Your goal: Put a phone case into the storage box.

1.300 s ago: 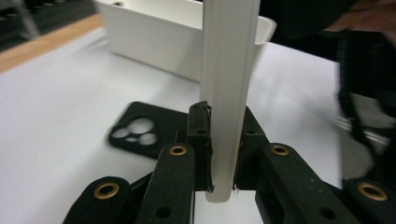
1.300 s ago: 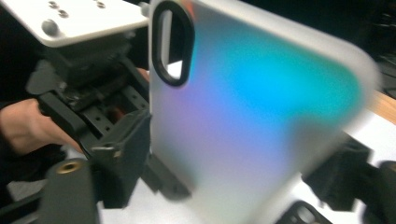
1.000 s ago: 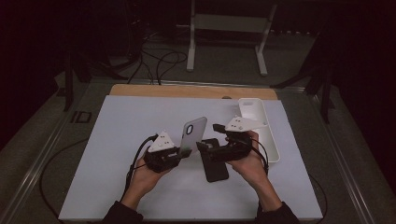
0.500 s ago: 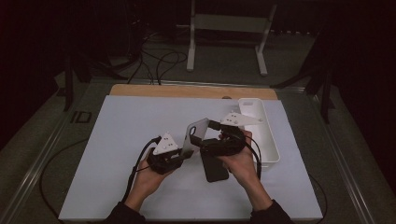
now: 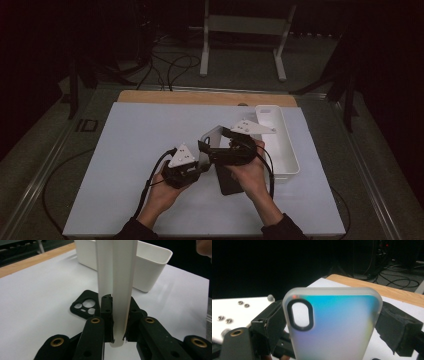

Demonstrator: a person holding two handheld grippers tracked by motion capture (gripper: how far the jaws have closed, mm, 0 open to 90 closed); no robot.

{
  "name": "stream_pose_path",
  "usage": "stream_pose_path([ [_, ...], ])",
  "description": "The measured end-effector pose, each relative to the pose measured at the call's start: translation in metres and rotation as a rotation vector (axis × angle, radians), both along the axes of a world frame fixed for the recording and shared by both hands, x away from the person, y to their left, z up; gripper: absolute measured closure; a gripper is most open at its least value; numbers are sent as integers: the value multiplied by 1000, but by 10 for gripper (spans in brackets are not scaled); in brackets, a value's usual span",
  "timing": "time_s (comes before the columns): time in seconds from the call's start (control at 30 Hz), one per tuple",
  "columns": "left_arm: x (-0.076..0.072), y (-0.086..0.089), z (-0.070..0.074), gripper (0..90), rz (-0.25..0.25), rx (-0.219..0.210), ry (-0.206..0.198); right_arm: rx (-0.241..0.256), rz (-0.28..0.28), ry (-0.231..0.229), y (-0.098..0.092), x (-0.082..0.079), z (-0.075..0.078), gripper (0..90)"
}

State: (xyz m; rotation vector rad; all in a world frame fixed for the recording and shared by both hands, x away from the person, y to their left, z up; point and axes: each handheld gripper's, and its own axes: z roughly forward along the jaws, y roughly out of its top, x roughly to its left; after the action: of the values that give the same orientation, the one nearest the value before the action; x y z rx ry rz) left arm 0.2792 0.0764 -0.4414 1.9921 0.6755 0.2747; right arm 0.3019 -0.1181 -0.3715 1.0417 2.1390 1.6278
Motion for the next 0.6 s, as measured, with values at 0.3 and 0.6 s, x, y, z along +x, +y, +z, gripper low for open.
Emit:
stream_pose_path([
  [0.3,0,-1,0,808,4,-4,1,-24,-12,-28,1,-2,0,166],
  [0.6,0,0,0,804,9,1,-8,-28,-10,-36,0,-3,0,169],
])
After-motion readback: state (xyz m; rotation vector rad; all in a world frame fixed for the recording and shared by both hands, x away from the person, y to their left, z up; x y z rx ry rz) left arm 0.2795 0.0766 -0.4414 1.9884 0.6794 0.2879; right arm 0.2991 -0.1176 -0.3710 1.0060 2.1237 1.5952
